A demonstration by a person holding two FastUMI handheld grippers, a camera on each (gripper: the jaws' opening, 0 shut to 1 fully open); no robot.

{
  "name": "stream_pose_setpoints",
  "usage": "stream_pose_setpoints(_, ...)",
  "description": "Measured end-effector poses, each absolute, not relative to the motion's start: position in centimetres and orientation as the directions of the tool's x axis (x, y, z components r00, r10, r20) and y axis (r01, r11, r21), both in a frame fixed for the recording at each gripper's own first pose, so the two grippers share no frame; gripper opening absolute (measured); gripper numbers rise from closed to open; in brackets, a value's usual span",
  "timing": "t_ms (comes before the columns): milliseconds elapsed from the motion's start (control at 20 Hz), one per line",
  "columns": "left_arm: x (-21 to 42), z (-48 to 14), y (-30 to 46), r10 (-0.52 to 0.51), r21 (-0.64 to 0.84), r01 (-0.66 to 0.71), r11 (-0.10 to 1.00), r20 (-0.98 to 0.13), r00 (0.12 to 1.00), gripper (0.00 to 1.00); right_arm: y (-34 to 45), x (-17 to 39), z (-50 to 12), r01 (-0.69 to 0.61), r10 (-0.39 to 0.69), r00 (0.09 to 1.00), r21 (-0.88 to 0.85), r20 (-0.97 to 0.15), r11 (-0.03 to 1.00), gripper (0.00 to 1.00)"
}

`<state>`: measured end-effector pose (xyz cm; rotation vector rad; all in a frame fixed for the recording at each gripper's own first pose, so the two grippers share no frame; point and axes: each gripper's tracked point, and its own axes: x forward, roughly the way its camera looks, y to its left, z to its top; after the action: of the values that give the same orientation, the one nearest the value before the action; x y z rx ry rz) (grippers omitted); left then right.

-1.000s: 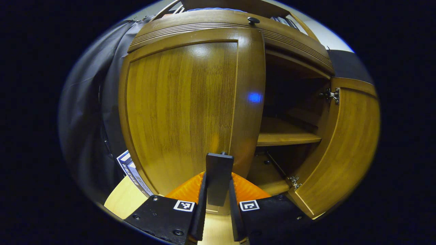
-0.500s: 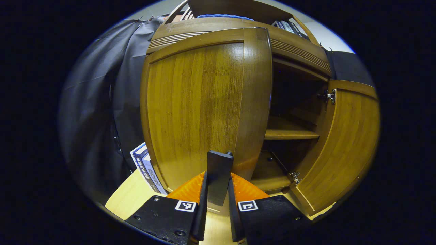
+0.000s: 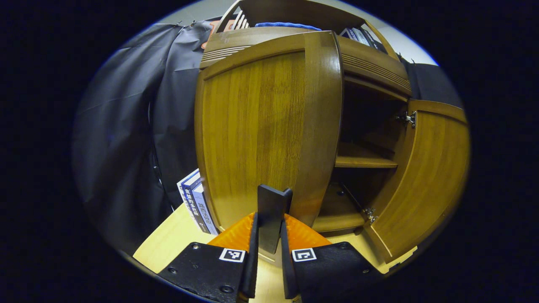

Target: Open the right door of the double-door shoe cabinet with the right hand, and open the left door with the left hand.

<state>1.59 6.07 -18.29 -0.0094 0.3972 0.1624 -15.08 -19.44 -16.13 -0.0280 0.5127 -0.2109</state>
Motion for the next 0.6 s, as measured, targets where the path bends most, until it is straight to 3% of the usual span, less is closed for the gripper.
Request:
stream_pose_setpoints(400,-1.3,-17.7,8.3,0.204,0.022,-0.211,0.977,-0.377,0.904,0.2,-15.2,-11.2,-16.7,0.05,-0.07,0.871,-0.054,-0.486,0.997,0.24)
stream_pose_setpoints(450,-1.6,-17.6,8.6,0.212,0.023,-0.219,0.975,-0.375,0.903,0.15,-14.5,-10.7,-16.7,0.031,-0.053,0.872,-0.053,-0.487,0.998,0.24)
stream_pose_setpoints(550,-2.1,-17.5,9.1,0.22,0.022,-0.229,0.973,-0.376,0.9,0.19,-13.3,-10.1,-17.0,-0.007,-0.019,0.871,-0.051,-0.491,0.999,0.24)
stream_pose_setpoints(600,-2.2,-17.5,9.3,0.225,0.022,-0.234,0.972,-0.377,0.899,0.15,-12.7,-10.0,-17.3,-0.024,-0.003,0.87,-0.049,-0.494,0.998,0.24)
